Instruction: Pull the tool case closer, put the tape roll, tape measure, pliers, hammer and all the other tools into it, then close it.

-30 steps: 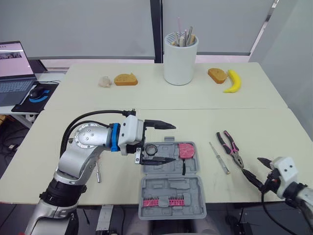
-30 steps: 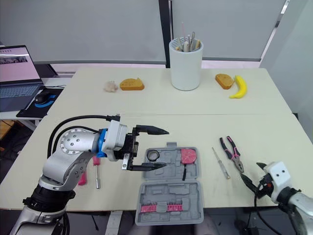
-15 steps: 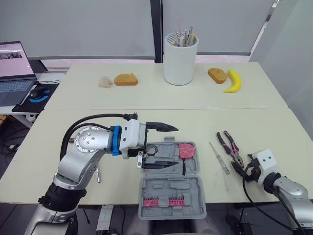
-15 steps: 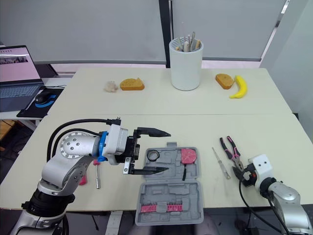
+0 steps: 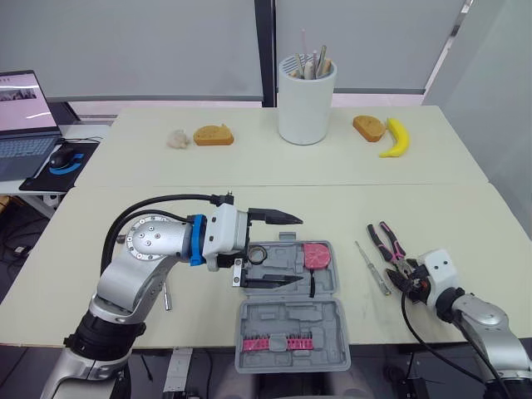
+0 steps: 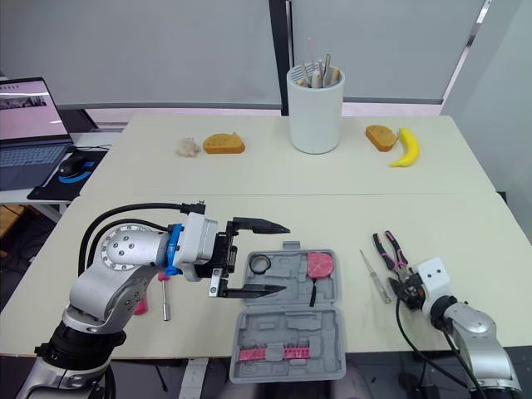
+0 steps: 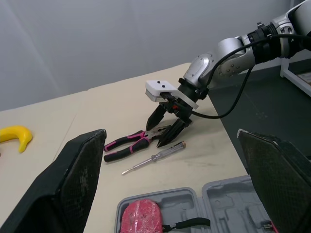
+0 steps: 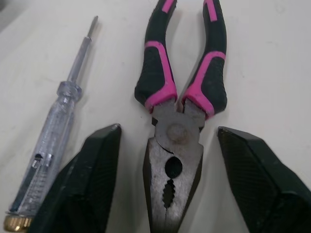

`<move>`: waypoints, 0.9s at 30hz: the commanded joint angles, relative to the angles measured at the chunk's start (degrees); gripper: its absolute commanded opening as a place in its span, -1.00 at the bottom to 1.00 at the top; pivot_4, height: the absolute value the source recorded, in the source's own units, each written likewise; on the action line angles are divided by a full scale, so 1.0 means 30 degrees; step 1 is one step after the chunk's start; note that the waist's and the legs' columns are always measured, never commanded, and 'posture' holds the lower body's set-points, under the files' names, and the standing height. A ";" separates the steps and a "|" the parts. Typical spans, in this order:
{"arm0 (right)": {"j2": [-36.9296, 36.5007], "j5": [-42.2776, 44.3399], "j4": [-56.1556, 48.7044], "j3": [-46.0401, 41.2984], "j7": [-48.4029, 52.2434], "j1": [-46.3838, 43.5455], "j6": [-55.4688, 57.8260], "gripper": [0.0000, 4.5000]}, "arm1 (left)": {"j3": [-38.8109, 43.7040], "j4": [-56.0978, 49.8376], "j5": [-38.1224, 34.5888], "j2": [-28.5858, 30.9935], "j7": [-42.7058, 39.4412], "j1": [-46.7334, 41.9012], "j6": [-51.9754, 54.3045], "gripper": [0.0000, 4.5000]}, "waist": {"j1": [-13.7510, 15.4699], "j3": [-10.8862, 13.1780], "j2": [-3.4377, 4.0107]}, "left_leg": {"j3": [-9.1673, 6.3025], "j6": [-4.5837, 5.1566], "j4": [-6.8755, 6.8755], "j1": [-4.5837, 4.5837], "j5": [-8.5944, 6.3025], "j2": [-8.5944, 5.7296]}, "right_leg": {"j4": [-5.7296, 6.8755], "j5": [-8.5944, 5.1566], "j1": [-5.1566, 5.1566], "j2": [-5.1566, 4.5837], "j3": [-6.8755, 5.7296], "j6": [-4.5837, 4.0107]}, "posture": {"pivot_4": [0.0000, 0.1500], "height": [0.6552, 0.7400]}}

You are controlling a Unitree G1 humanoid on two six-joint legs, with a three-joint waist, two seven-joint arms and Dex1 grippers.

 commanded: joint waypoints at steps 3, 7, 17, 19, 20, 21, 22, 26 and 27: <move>0.0071 -0.0108 0.0786 -0.0128 -0.0341 -0.0090 -0.0318 -0.10 | 0.0013 -0.0727 -0.0017 0.0105 0.0219 -0.0055 0.0056 1.00 | 0.0004 0.0000 -0.0001 | -0.0001 0.0000 0.0002 0.0002 0.0000 -0.0001 | 0.0000 0.0000 0.0003 0.0001 -0.0003 0.0000 | 1.00 1.00; 0.0114 -0.0236 0.1242 -0.0036 -0.0391 -0.0271 -0.0644 -0.36 | -0.0087 -0.0764 -0.0005 0.0003 0.0291 -0.0122 0.0114 1.00 | 0.0006 0.0000 -0.0001 | 0.0000 0.0000 0.0002 0.0005 0.0000 0.0000 | -0.0001 0.0000 0.0006 0.0002 -0.0003 0.0000 | 1.00 1.00; -0.0226 0.0002 0.0687 -0.0545 -0.0404 -0.0443 -0.1444 -0.44 | 0.0233 -0.0570 -0.0365 0.0101 0.0452 0.0075 0.0098 1.00 | 0.0002 -0.0001 -0.0002 | -0.0001 0.0000 0.0003 0.0011 0.0000 0.0000 | 0.0000 0.0001 0.0013 0.0002 -0.0001 0.0001 | 1.00 1.00; -0.0909 0.0325 -0.0518 -0.0879 0.0126 -0.0486 -0.1158 -0.44 | 0.0910 -0.0270 -0.0723 0.0185 0.0549 0.0323 0.0083 1.00 | 0.0001 0.0004 0.0012 | 0.0000 0.0000 0.0002 0.0007 0.0000 -0.0001 | 0.0000 0.0001 0.0007 0.0002 -0.0001 0.0001 | 1.00 1.00; -0.1078 0.0401 -0.0798 -0.0927 0.0251 -0.0493 -0.1054 -0.44 | 0.1064 -0.0214 -0.0806 0.0197 0.0568 0.0385 0.0083 1.00 | 0.0000 0.0007 0.0018 | 0.0004 0.0000 0.0001 0.0004 0.0000 -0.0003 | 0.0001 0.0001 0.0001 0.0001 0.0004 0.0001 | 1.00 1.00; -0.1456 0.0370 -0.1222 -0.0882 0.0529 -0.0544 -0.1056 -0.44 | 0.1293 -0.0154 -0.0949 0.0373 0.0614 0.0524 0.0410 1.00 | -0.0004 0.0008 0.0018 | 0.0009 0.0001 0.0000 0.0002 0.0000 -0.0003 | 0.0002 0.0001 -0.0006 0.0002 0.0008 0.0001 | 1.00 1.00; -0.2055 0.0372 -0.1850 -0.0740 0.1105 -0.0695 -0.0976 -0.44 | 0.1649 0.0065 -0.0974 0.0591 0.0578 0.0791 0.0451 1.00 | -0.0032 0.0009 0.0021 | 0.0001 0.0001 -0.0001 0.0001 0.0000 0.0002 | 0.0002 0.0000 -0.0007 0.0002 0.0002 0.0000 | 1.00 1.00; -0.4807 0.1170 -0.4716 0.0460 0.4629 -0.1738 0.0285 -0.44 | 0.3273 0.0857 -0.1562 0.1787 -0.0452 0.2295 0.0259 1.00 | -0.0187 0.0022 0.0062 | 0.0030 0.0003 -0.0009 0.0007 -0.0001 0.0026 | 0.0019 0.0000 -0.0036 0.0021 0.0021 0.0000 | 1.00 1.00; -0.5230 0.1453 -0.5259 0.0910 0.5310 -0.2100 0.0900 -0.44 | 0.3644 0.0972 -0.1922 0.2049 -0.0655 0.2641 0.0451 1.00 | -0.0186 0.0024 0.0057 | 0.0022 0.0003 -0.0008 0.0006 -0.0002 0.0044 | 0.0017 0.0000 -0.0035 0.0029 0.0018 0.0000 | 1.00 1.00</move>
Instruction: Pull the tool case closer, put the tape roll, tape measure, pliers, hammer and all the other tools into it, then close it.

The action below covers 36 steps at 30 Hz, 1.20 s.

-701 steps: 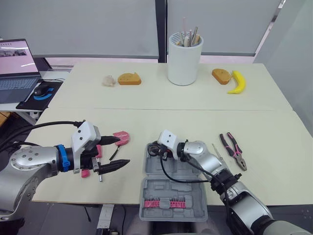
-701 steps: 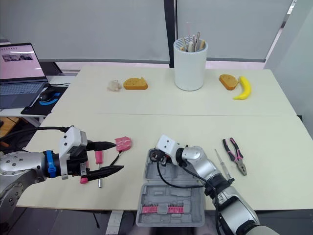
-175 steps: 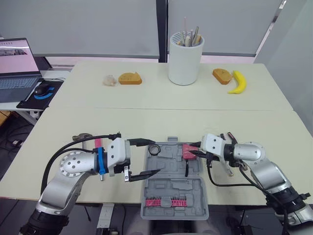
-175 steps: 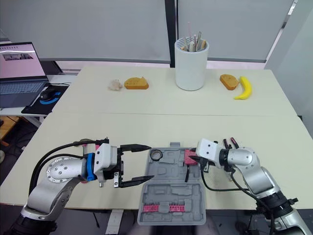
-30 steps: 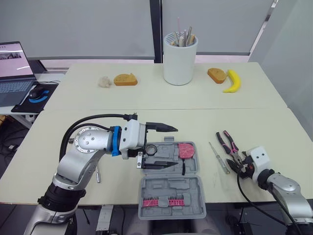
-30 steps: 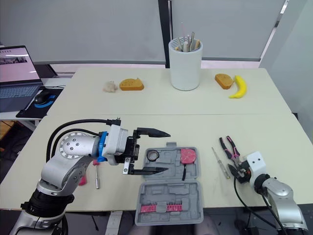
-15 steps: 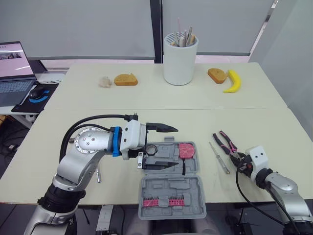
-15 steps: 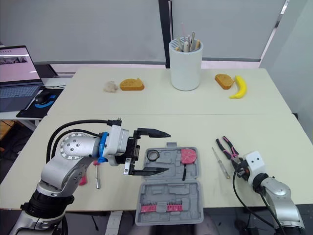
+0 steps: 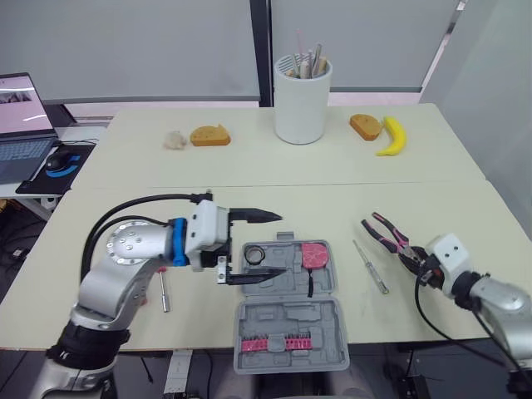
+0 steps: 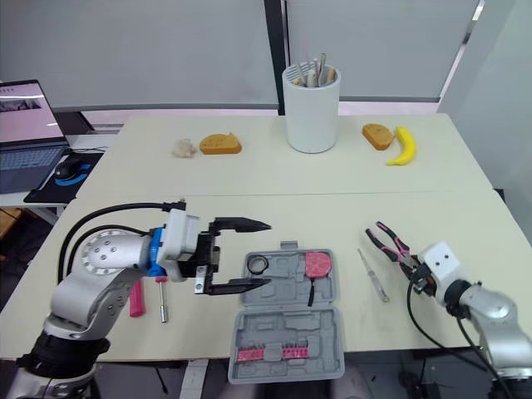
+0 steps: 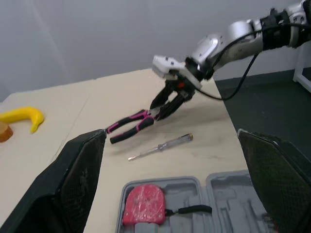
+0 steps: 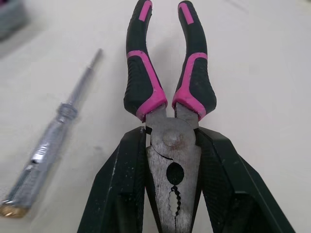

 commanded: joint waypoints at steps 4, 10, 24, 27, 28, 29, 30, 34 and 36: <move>-0.1693 0.1344 -0.3934 0.2800 0.3684 -0.3194 0.2905 -0.44 | 0.2515 0.1123 -0.1406 0.1419 -0.1844 0.1582 -0.0373 1.00 | 0.0139 0.0006 -0.0012 | -0.0054 0.0000 0.0000 -0.0017 0.0000 0.0022 | -0.0014 -0.0006 0.0005 0.0016 -0.0035 -0.0012 | 1.00 1.00; -0.0573 0.1176 -0.4890 0.6684 0.5026 -0.7091 0.5301 -0.44 | 0.3560 0.2099 -0.0661 0.2503 -0.3188 0.3605 -0.2027 1.00 | 0.0177 0.0017 -0.0028 | -0.0048 -0.0003 0.0002 -0.0041 -0.0001 -0.0021 | -0.0026 -0.0003 -0.0018 -0.0038 -0.0024 -0.0018 | 1.00 1.00; 0.1017 -0.2825 -0.4303 1.2849 0.5254 -1.0893 0.7119 -0.44 | 0.5261 0.1747 -0.0837 0.4326 -0.4646 0.5793 -0.2255 1.00 | 0.0224 0.0023 -0.0037 | -0.0064 -0.0021 -0.0005 -0.0089 -0.0010 -0.0018 | -0.0015 -0.0001 -0.0146 -0.0047 -0.0036 -0.0047 | 1.00 1.00; 0.1270 -0.3287 -0.4612 1.3600 0.5486 -1.1038 0.7515 -0.44 | 0.5106 0.1931 -0.0506 0.4411 -0.4696 0.5671 -0.2549 1.00 | 0.0218 0.0023 -0.0037 | -0.0063 -0.0022 -0.0008 -0.0118 -0.0010 -0.0017 | -0.0009 0.0001 -0.0200 -0.0045 -0.0038 -0.0050 | 1.00 1.00; 0.1325 -0.3473 -0.4617 1.3809 0.5520 -1.1115 0.7569 -0.44 | 0.5001 0.2080 -0.0187 0.4370 -0.4608 0.5575 -0.2809 1.00 | 0.0212 0.0022 -0.0037 | -0.0059 -0.0024 -0.0004 -0.0150 -0.0009 -0.0017 | -0.0002 0.0004 -0.0229 -0.0045 -0.0034 -0.0053 | 1.00 1.00; 0.1377 -0.3702 -0.4567 1.3993 0.5497 -1.1215 0.7614 -0.44 | 0.4930 0.2195 -0.0069 0.4330 -0.4566 0.5511 -0.2878 1.00 | 0.0210 0.0022 -0.0037 | -0.0057 -0.0026 0.0000 -0.0183 -0.0007 -0.0017 | 0.0006 0.0009 -0.0232 -0.0045 -0.0035 -0.0058 | 1.00 1.00; 0.1524 -0.4028 -0.4442 1.4218 0.5399 -1.1355 0.7632 -0.44 | 0.4843 0.2359 0.0106 0.4315 -0.4677 0.5495 -0.3086 1.00 | 0.0195 0.0023 -0.0037 | -0.0057 -0.0029 0.0002 -0.0203 -0.0005 -0.0017 | 0.0010 0.0013 -0.0254 -0.0043 -0.0035 -0.0064 | 1.00 1.00; 0.2102 -0.4558 -0.4271 1.4541 0.5291 -1.1587 0.7943 -0.44 | 0.4733 0.2551 0.0256 0.4323 -0.5001 0.5490 -0.3383 1.00 | 0.0171 0.0022 -0.0037 | -0.0061 -0.0031 0.0003 -0.0209 -0.0004 -0.0012 | 0.0018 0.0017 -0.0263 -0.0033 -0.0039 -0.0068 | 1.00 1.00; 0.2440 -0.4634 -0.4214 1.4672 0.5324 -1.1685 0.8160 -0.44 | 0.4721 0.2525 0.0184 0.4342 -0.5037 0.5440 -0.3233 1.00 | 0.0162 0.0022 -0.0037 | -0.0062 -0.0031 0.0002 -0.0209 -0.0004 -0.0008 | 0.0017 0.0017 -0.0263 -0.0029 -0.0039 -0.0068 | 1.00 1.00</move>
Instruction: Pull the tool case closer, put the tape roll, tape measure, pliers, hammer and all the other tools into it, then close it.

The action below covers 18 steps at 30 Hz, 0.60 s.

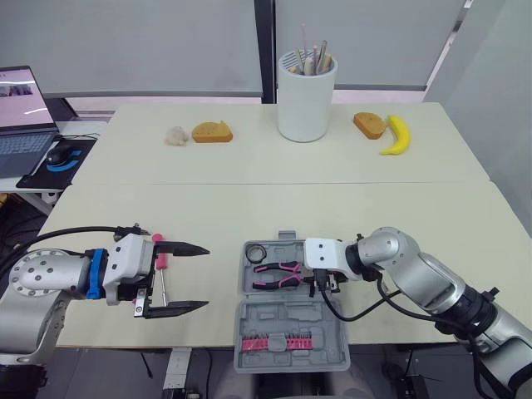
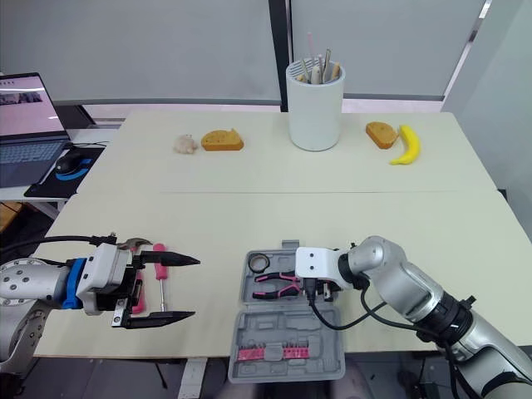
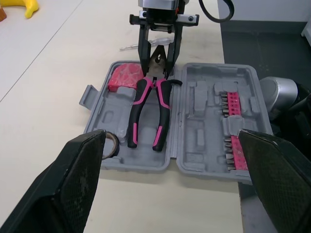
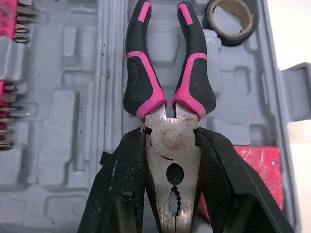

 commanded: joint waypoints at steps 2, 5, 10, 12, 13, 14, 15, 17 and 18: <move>0.0742 -0.0317 -0.0257 0.0086 -0.0096 -0.0495 0.0155 -0.44 | -0.0010 -0.0052 -0.0026 0.0221 -0.0118 -0.0231 -0.0210 1.00 | -0.0011 0.0000 0.0000 | -0.0003 0.0000 -0.0001 0.0000 0.0000 0.0003 | 0.0000 0.0000 -0.0001 0.0004 0.0000 -0.0001 | 1.00 1.00; 0.0994 -0.0512 -0.0036 0.0215 -0.0025 -0.0525 0.0132 -0.44 | -0.0047 -0.0148 0.0035 0.0151 -0.0028 -0.0257 -0.0189 1.00 | -0.0022 0.0000 0.0000 | 0.0000 0.0000 0.0000 0.0000 0.0000 0.0002 | 0.0000 0.0001 0.0001 0.0004 0.0002 -0.0001 | 1.00 1.00; 0.1394 -0.0856 0.0961 0.0500 0.0061 -0.0730 -0.0256 -0.44 | 0.0014 -0.0331 -0.0025 0.0187 0.0083 -0.0119 -0.0069 1.00 | -0.0029 0.0000 -0.0001 | -0.0002 -0.0001 0.0002 0.0000 0.0001 0.0004 | 0.0004 0.0003 -0.0001 0.0007 0.0002 -0.0002 | 1.00 1.00; 0.1551 -0.0958 0.1300 0.0576 0.0082 -0.0806 -0.0438 -0.44 | 0.0026 -0.0383 -0.0045 0.0197 0.0132 -0.0081 -0.0039 1.00 | -0.0033 0.0000 -0.0001 | -0.0002 -0.0001 0.0002 0.0000 0.0001 0.0004 | 0.0004 0.0003 -0.0003 0.0008 0.0001 -0.0003 | 1.00 1.00; 0.1624 -0.0989 0.1389 0.0609 0.0109 -0.0815 -0.0482 -0.44 | 0.0050 -0.0424 -0.0059 0.0199 0.0152 -0.0042 -0.0030 1.00 | -0.0034 0.0000 0.0000 | -0.0001 -0.0001 0.0002 0.0000 0.0001 0.0004 | 0.0004 0.0003 -0.0003 0.0008 0.0002 -0.0003 | 1.00 1.00; 0.1697 -0.1030 0.1477 0.0659 0.0165 -0.0815 -0.0537 -0.44 | 0.0071 -0.0473 -0.0073 0.0196 0.0178 -0.0006 -0.0017 1.00 | -0.0034 -0.0001 0.0000 | -0.0001 -0.0001 0.0002 0.0000 0.0000 0.0005 | 0.0004 0.0004 -0.0003 0.0008 0.0004 -0.0003 | 1.00 1.00; 0.1801 -0.1069 0.1626 0.0698 0.0178 -0.0823 -0.0611 -0.44 | 0.0075 -0.0517 -0.0087 0.0194 0.0207 0.0014 0.0015 1.00 | -0.0038 0.0000 0.0000 | 0.0000 -0.0001 0.0002 0.0000 0.0001 0.0005 | 0.0005 0.0004 -0.0004 0.0009 0.0004 -0.0003 | 1.00 1.00; 0.2002 -0.1139 0.1979 0.0744 0.0193 -0.0845 -0.0801 -0.44 | 0.0073 -0.0588 -0.0093 0.0179 0.0270 0.0036 0.0051 1.00 | -0.0042 -0.0001 0.0000 | -0.0002 -0.0002 0.0003 0.0000 0.0001 0.0010 | 0.0008 0.0004 -0.0006 0.0014 0.0002 -0.0004 | 1.00 1.00; 0.2128 -0.1171 0.2217 0.0747 0.0183 -0.0863 -0.0929 -0.44 | 0.0060 -0.0612 -0.0097 0.0169 0.0311 0.0027 0.0088 1.00 | -0.0041 -0.0001 0.0000 | -0.0003 -0.0003 0.0003 0.0000 0.0002 0.0013 | 0.0010 0.0005 -0.0006 0.0018 0.0002 -0.0006 | 1.00 1.00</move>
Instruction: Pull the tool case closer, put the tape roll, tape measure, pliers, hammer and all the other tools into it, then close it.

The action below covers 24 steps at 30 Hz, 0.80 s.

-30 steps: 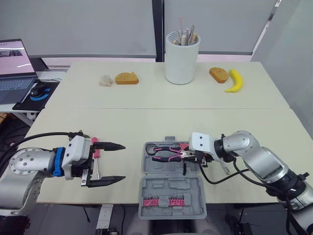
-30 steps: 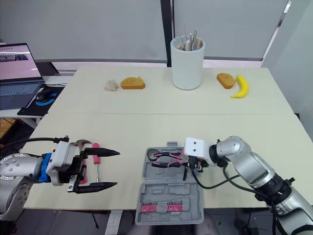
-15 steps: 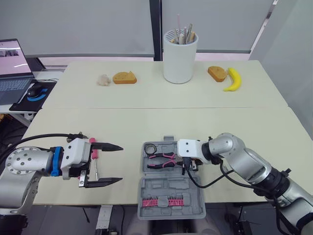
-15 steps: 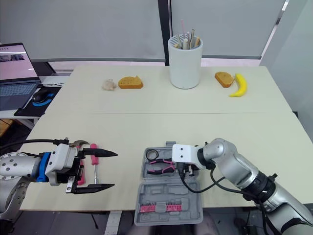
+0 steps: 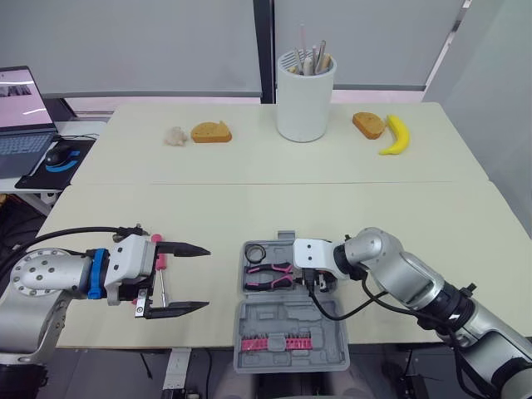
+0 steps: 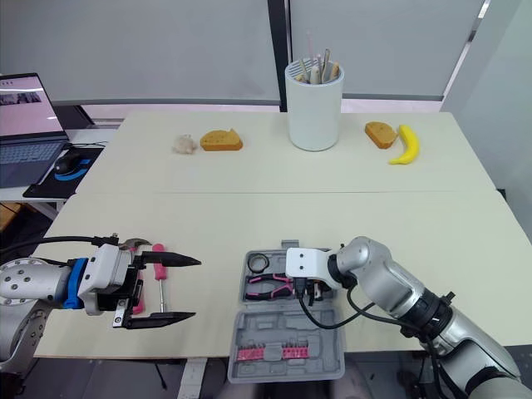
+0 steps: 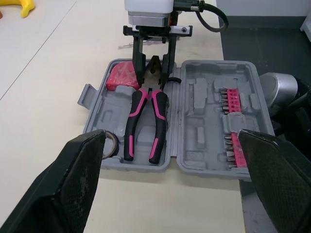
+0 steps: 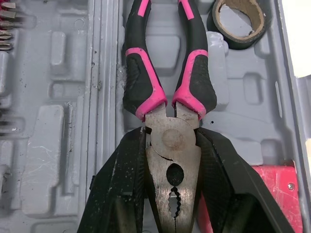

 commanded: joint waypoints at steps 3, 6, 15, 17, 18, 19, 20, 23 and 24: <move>0.0546 -0.0231 0.0735 -0.0062 -0.0014 -0.0292 -0.0918 -0.44 | 0.0127 -0.0490 -0.0165 0.0159 0.0175 0.0094 0.0051 1.00 | -0.0003 0.0000 0.0000 | 0.0000 -0.0001 0.0000 0.0001 0.0001 0.0002 | 0.0003 0.0002 -0.0002 0.0004 0.0001 -0.0003 | 1.00 1.00; 0.0541 -0.0300 0.1010 -0.0050 0.0132 -0.0143 -0.1162 -0.44 | 0.0146 -0.0519 -0.0169 0.0135 0.0200 0.0159 0.0044 1.00 | -0.0003 0.0000 0.0001 | 0.0001 -0.0003 0.0000 0.0001 0.0001 0.0003 | 0.0005 0.0004 -0.0002 0.0005 0.0002 -0.0007 | 1.00 1.00; 0.0571 -0.0332 0.1192 -0.0061 0.0143 0.0245 -0.1525 0.18 | -0.0007 -0.0378 -0.0057 0.0036 0.0304 0.0157 -0.0124 1.00 | -0.0003 -0.0001 0.0001 | 0.0001 -0.0004 0.0000 0.0001 0.0002 0.0004 | 0.0006 0.0005 -0.0003 0.0006 0.0003 -0.0009 | 1.00 1.00; 0.0506 -0.0315 0.1090 -0.0151 0.0167 0.0291 -0.1482 0.39 | -0.0042 -0.0344 -0.0044 0.0038 0.0323 0.0138 -0.0164 1.00 | -0.0001 -0.0002 0.0001 | 0.0001 -0.0004 0.0001 0.0001 0.0002 0.0003 | 0.0006 0.0005 -0.0004 0.0006 0.0004 -0.0009 | 1.00 1.00; 0.0496 -0.0288 0.1057 -0.0223 0.0165 0.0296 -0.1479 0.51 | -0.0064 -0.0311 -0.0035 0.0037 0.0323 0.0118 -0.0185 1.00 | 0.0001 -0.0003 -0.0001 | 0.0001 -0.0004 0.0000 0.0001 0.0002 0.0004 | 0.0006 0.0005 -0.0004 0.0006 0.0003 -0.0009 | 1.00 1.00; 0.0645 0.0173 0.0820 -0.0773 0.0104 0.0354 -0.1244 0.62 | -0.0125 -0.0248 0.0005 0.0016 0.0316 0.0065 -0.0242 1.00 | 0.0000 -0.0003 -0.0001 | -0.0001 -0.0004 0.0001 0.0002 0.0002 0.0004 | 0.0006 0.0005 -0.0003 0.0006 0.0002 -0.0009 | 1.00 1.00; 0.0963 0.0785 0.0599 -0.1481 -0.0063 0.0438 -0.0912 0.62 | -0.0201 -0.0167 0.0064 -0.0023 0.0315 -0.0014 -0.0324 1.00 | 0.0002 -0.0003 -0.0001 | 0.0000 -0.0004 0.0002 0.0002 0.0002 0.0004 | 0.0006 0.0005 -0.0003 0.0006 0.0002 -0.0009 | 1.00 1.00; 0.1893 0.1937 0.0376 -0.3162 -0.0861 0.0914 -0.1408 0.62 | -0.0347 -0.0046 0.0120 -0.0097 0.0301 -0.0145 -0.0450 1.00 | -0.0028 -0.0003 -0.0001 | -0.0001 -0.0004 0.0000 0.0001 0.0002 0.0005 | 0.0009 0.0005 -0.0002 0.0006 0.0005 -0.0009 | 1.00 1.00; 0.2000 0.1965 0.0462 -0.3401 -0.1124 0.1083 -0.2046 0.62 | -0.0377 -0.0029 0.0113 -0.0108 0.0292 -0.0168 -0.0467 1.00 | -0.0031 -0.0003 -0.0001 | -0.0001 -0.0004 0.0000 0.0001 0.0003 0.0009 | 0.0015 0.0006 -0.0003 0.0009 0.0006 -0.0010 | 1.00 1.00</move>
